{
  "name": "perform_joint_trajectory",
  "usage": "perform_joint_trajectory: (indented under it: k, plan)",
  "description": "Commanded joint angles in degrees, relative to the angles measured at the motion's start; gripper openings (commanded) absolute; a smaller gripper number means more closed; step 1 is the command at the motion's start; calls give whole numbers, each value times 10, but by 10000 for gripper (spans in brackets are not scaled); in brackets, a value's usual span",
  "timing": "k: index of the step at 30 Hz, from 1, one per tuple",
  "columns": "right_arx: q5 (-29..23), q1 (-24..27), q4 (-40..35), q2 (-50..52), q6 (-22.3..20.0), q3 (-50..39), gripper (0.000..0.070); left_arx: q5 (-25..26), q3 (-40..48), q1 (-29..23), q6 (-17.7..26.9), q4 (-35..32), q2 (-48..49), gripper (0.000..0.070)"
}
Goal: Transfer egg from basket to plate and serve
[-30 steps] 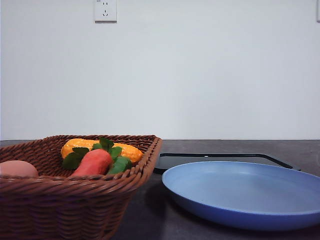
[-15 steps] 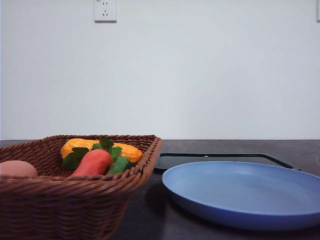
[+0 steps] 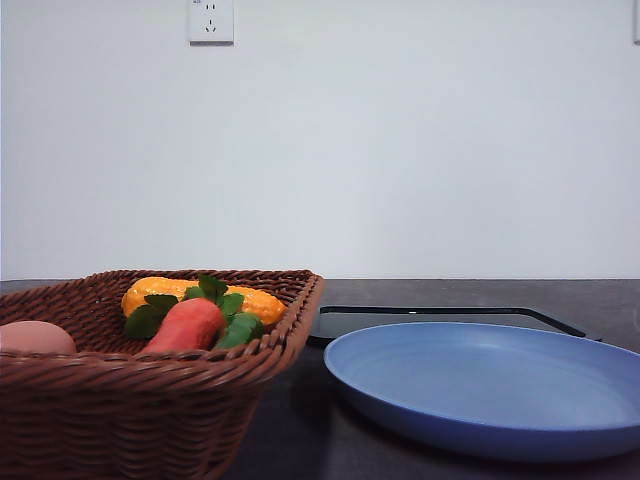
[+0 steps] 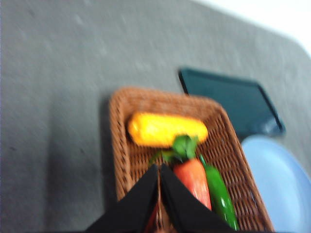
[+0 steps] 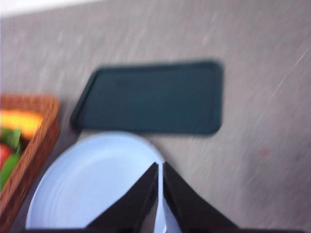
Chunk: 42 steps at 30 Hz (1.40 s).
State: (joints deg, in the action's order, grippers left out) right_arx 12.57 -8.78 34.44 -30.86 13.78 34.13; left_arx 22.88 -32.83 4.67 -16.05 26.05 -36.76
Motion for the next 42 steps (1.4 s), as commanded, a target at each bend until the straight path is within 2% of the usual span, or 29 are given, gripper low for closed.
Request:
perform_joint_trajectory:
  k: [1,5,11,13,17,20,28,35,42]
  plan:
    - [24,0,14,-26,-12,11,0,15,-27,9,56,29,-28,0]
    - [84,0,39,-86,-26,13,0,33,-73,37,122,108,-80,0]
    - [99,0,62,-172,-27,13,0,33,-87,68,124,116,-111,15]
    - [99,0,58,-198,-27,13,59,33,-87,72,124,115,-112,80]
    - [99,0,42,-255,-26,13,205,33,-87,74,121,114,-112,264]
    - [99,0,23,-295,-26,13,217,33,-87,74,116,114,-112,312]
    - [103,0,-41,-395,-26,13,217,33,-87,74,106,117,-112,313]
    - [147,0,-84,-459,-18,13,206,33,-87,74,106,117,-112,313]
    - [144,0,-88,-470,-13,13,3,33,-87,74,106,117,-112,312]
